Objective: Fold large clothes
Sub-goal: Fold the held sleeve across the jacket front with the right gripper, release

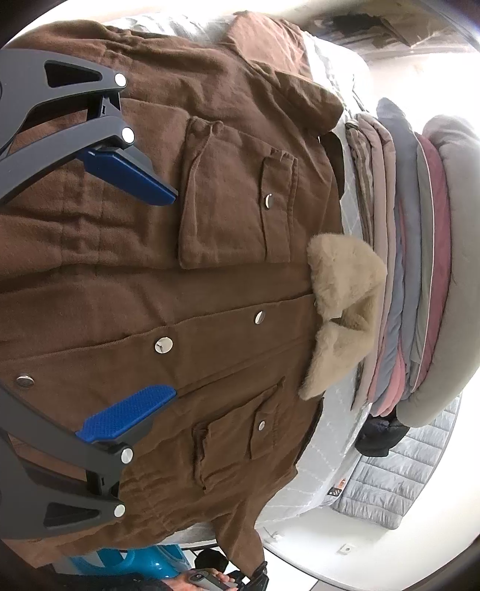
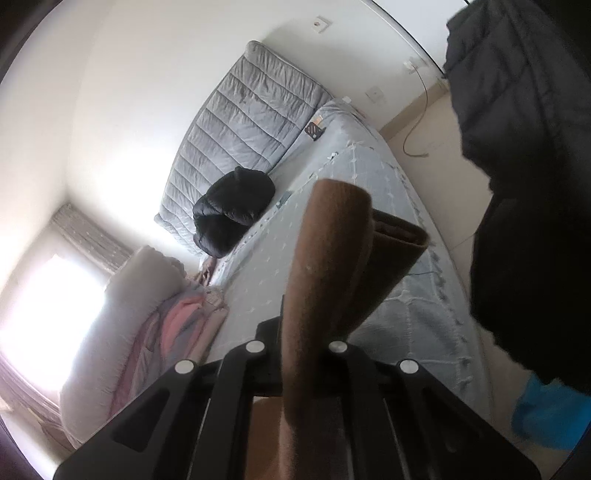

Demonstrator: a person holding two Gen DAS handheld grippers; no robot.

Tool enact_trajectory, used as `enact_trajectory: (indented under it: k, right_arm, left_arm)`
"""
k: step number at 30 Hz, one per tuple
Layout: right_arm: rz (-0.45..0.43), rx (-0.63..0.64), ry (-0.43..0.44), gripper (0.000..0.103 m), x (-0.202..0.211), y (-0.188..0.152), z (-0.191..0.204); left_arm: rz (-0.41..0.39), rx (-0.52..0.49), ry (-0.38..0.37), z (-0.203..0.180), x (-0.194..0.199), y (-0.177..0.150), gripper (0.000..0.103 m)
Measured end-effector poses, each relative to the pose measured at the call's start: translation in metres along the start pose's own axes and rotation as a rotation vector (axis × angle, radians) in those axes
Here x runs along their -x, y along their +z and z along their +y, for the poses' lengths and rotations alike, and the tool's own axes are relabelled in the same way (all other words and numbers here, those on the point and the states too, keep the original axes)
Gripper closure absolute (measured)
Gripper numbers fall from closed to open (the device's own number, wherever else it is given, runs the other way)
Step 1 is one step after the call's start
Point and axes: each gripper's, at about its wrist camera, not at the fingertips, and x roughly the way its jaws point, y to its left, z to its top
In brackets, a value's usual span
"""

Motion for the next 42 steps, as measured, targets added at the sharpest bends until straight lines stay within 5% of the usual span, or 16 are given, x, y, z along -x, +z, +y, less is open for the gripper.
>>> enact_trajectory:
  k: [9,12,18,22,28,36,38,40,41,42]
  right_arm:
    - [0.029,0.301,0.202,0.097,-0.003,-0.046,0.159]
    - [0.070,0.430,0.293,0.097,-0.003,-0.089,0.219]
    - [0.207,0.697,0.456,0.097,0.006,-0.229,0.308]
    - [0.348,0.838,0.493,0.097,-0.001,-0.335,0.328]
    - [0.618,1.030,0.406,0.097,-0.038,-0.474,0.307]
    - [0.638,1.055,0.427,0.096,-0.021,-0.493,0.305]
    - [0.673,1.085,0.406,0.091,-0.022,-0.502,0.299]
    - [0.799,1.089,0.386,0.066,-0.031,-0.520,0.294]
    - [0.843,1.087,0.378,0.040,-0.032,-0.526,0.293]
    - [0.880,1.094,0.382,0.026,-0.026,-0.532,0.294]
  left_arm:
    - [-0.046,0.070,-0.019,0.023,0.021,0.008,0.009]
    - [-0.071,0.109,-0.020,0.037,0.030,0.012,0.009]
    - [-0.101,0.216,-0.038,0.071,0.047,0.016,0.009]
    - [-0.102,0.291,-0.059,0.094,0.054,0.015,0.009]
    - [-0.093,0.380,-0.092,0.119,0.057,0.012,0.009]
    - [-0.079,0.429,-0.129,0.129,0.057,0.009,0.009]
    - [-0.081,0.428,-0.128,0.128,0.058,0.010,0.009]
    - [-0.080,0.426,-0.127,0.127,0.057,0.010,0.009]
    - [-0.079,0.426,-0.125,0.127,0.057,0.010,0.009]
    - [-0.078,0.426,-0.123,0.127,0.057,0.009,0.009]
